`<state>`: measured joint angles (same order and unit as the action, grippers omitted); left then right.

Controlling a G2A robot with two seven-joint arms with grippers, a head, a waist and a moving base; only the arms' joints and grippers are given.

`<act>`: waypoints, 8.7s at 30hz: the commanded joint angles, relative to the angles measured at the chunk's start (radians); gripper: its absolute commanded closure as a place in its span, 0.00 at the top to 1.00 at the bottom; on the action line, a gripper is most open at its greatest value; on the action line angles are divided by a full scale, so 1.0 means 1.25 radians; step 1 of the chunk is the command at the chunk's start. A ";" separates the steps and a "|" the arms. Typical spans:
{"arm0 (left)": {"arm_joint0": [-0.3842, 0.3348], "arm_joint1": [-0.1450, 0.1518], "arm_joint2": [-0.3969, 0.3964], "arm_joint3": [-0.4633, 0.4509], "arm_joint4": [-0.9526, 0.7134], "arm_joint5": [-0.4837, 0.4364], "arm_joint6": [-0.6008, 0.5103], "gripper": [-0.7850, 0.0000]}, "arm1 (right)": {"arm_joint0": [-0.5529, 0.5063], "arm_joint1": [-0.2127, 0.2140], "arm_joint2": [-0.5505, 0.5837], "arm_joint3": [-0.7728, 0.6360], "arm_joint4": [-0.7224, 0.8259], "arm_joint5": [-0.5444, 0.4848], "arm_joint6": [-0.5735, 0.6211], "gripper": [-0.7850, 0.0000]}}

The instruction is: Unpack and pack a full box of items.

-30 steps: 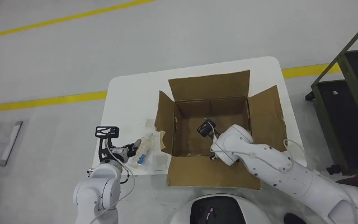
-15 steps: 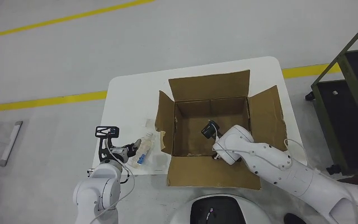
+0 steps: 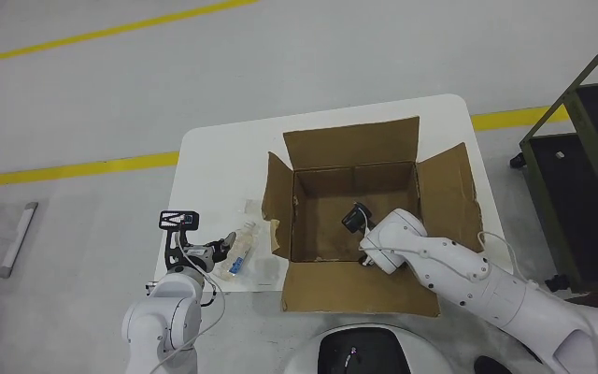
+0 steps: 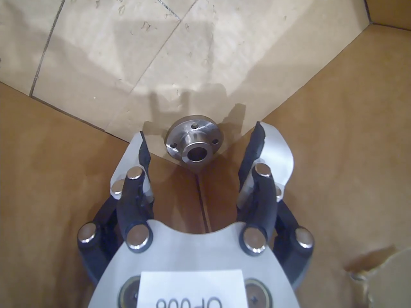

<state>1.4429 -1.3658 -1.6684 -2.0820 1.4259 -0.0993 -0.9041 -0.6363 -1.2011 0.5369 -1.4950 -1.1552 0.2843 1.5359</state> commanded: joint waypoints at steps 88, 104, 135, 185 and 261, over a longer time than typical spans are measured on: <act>0.000 0.000 0.000 0.000 0.000 0.000 0.000 1.00 | -0.082 -0.011 0.068 -0.091 -0.092 -0.023 0.000 1.00; 0.000 0.000 0.000 0.000 0.000 0.000 0.000 1.00 | -0.199 0.036 0.153 -0.234 -0.165 -0.002 0.000 1.00; 0.000 0.000 0.000 0.000 0.000 0.000 0.000 1.00 | -0.217 -0.013 0.165 -0.162 -0.160 -0.023 -0.066 1.00; 0.000 0.000 0.000 0.000 0.000 0.000 0.000 1.00 | -0.568 -0.126 0.505 -0.502 -0.164 0.137 -0.137 0.00; 0.000 0.000 0.000 0.000 0.000 0.000 0.000 1.00 | -0.471 -0.322 0.632 -0.224 -0.207 0.000 0.000 1.00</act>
<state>1.4429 -1.3658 -1.6684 -2.0820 1.4259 -0.0993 -0.9041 -1.2219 -1.6023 1.3271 -1.7708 -1.4118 0.2840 1.5362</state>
